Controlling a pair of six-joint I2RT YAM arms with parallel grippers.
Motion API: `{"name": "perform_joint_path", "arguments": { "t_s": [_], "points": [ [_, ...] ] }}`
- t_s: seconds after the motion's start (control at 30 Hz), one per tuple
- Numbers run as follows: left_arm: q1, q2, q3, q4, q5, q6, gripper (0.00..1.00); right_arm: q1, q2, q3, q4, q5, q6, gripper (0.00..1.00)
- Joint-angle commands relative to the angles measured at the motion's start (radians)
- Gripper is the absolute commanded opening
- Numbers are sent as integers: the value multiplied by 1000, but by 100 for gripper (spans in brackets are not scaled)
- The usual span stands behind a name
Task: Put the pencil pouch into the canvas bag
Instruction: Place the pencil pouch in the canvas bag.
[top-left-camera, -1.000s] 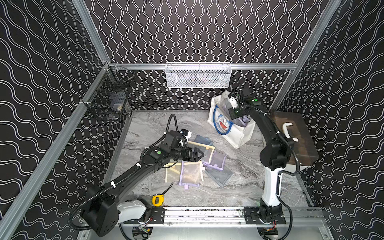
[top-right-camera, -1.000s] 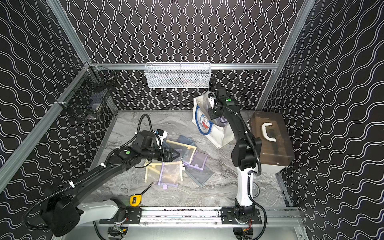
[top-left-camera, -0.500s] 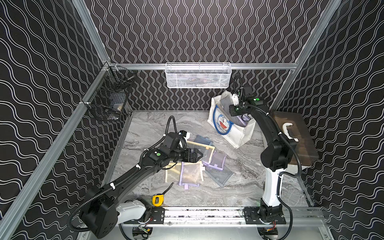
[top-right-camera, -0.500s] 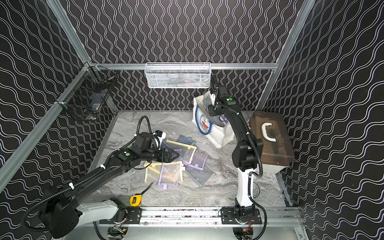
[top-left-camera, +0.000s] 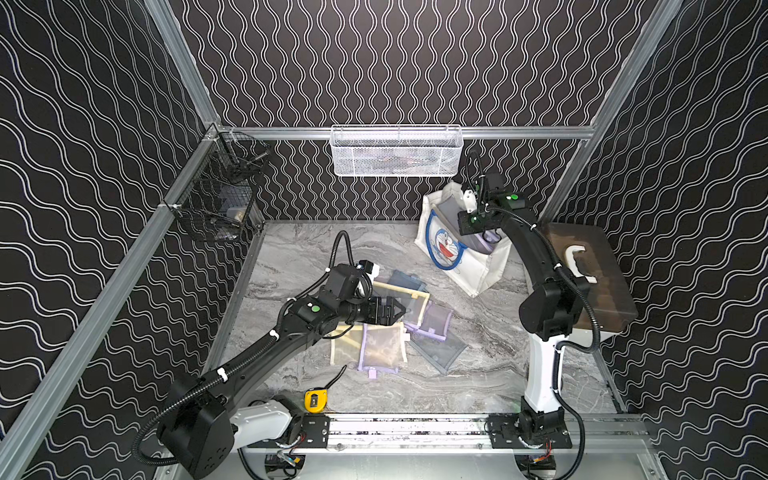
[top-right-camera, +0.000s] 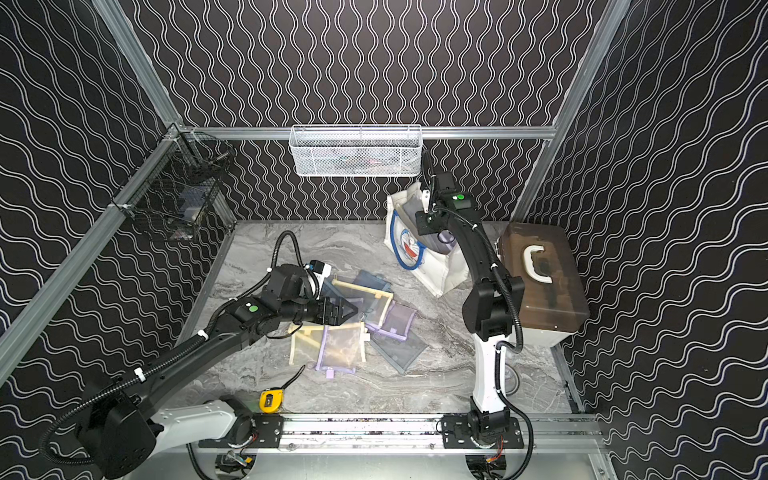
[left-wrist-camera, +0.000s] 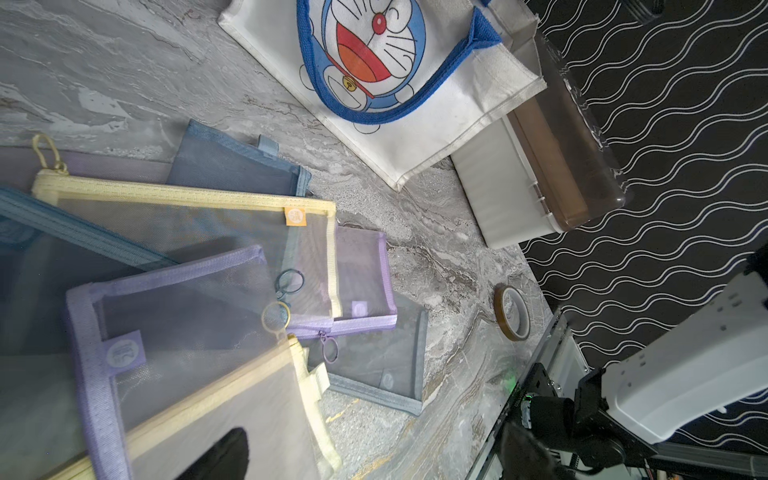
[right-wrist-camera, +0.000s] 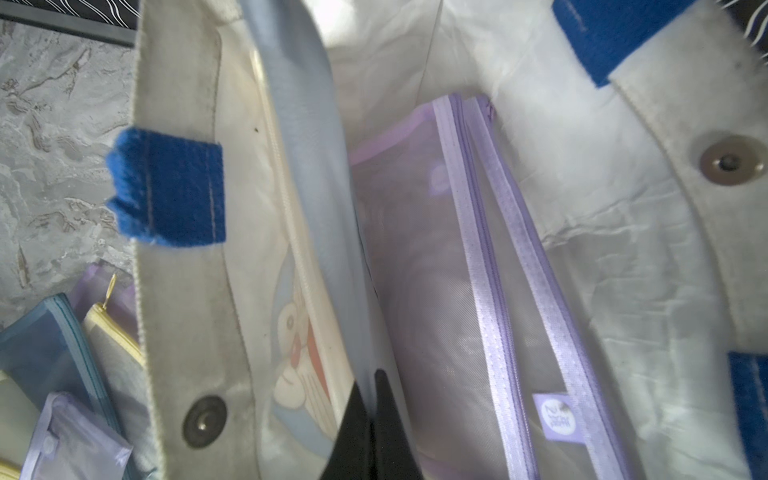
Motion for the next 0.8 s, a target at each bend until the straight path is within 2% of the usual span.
{"name": "perform_joint_path", "arguments": {
  "t_s": [0.0, 0.17, 0.3, 0.37, 0.47, 0.77],
  "points": [
    [3, 7, 9, 13, 21, 31, 99, 1, 45, 44, -84, -4, 6, 0],
    [3, 6, 19, 0, 23, 35, 99, 1, 120, 124, -95, -12, 29, 0],
    [4, -20, 10, -16, -1, 33, 99, 1, 101, 106, -45, 13, 59, 29],
    [2, -29, 7, -21, -11, 30, 99, 1, 68, 83, -12, 29, 72, 37],
    [3, -30, 7, -31, -23, 29, 99, 2, 21, 62, 20, 59, 80, 44],
    [3, -38, -1, -50, -66, 6, 99, 1, -45, -14, 46, 23, 93, 45]
  ]
}}
